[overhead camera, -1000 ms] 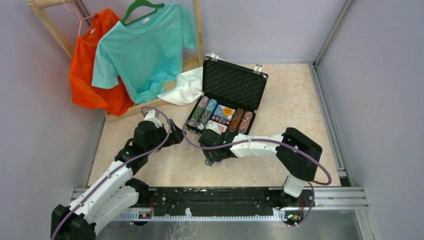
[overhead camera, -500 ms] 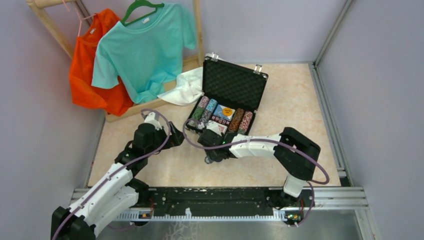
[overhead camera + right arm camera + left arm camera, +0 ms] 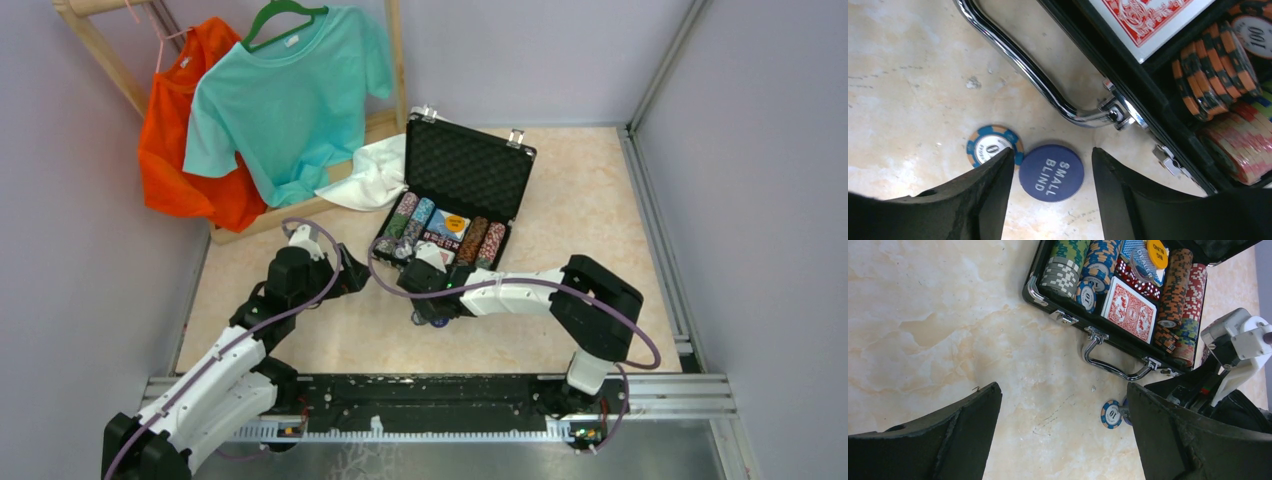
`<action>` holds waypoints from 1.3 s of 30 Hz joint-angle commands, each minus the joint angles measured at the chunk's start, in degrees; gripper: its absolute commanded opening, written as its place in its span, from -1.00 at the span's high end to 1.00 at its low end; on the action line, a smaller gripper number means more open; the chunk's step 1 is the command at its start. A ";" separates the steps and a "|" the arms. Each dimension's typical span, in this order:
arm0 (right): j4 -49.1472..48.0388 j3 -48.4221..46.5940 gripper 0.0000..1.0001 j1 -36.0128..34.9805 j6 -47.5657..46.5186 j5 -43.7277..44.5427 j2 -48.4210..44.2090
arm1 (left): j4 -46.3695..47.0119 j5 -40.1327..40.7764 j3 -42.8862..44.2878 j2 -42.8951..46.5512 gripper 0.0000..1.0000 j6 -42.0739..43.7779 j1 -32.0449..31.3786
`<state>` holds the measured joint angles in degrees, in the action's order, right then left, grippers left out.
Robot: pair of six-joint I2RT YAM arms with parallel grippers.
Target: Pack up texas hold em set
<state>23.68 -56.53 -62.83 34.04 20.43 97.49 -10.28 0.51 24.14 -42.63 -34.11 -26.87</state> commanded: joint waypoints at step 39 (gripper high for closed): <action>-4.52 6.57 -0.56 -1.07 -1.53 0.06 -0.41 | 2.85 -1.26 -1.55 0.47 -0.99 -0.17 0.12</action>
<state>20.34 -50.11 -64.34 33.23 20.01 93.25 -8.93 -0.25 22.90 -42.65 -34.28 -26.87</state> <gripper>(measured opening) 0.800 0.997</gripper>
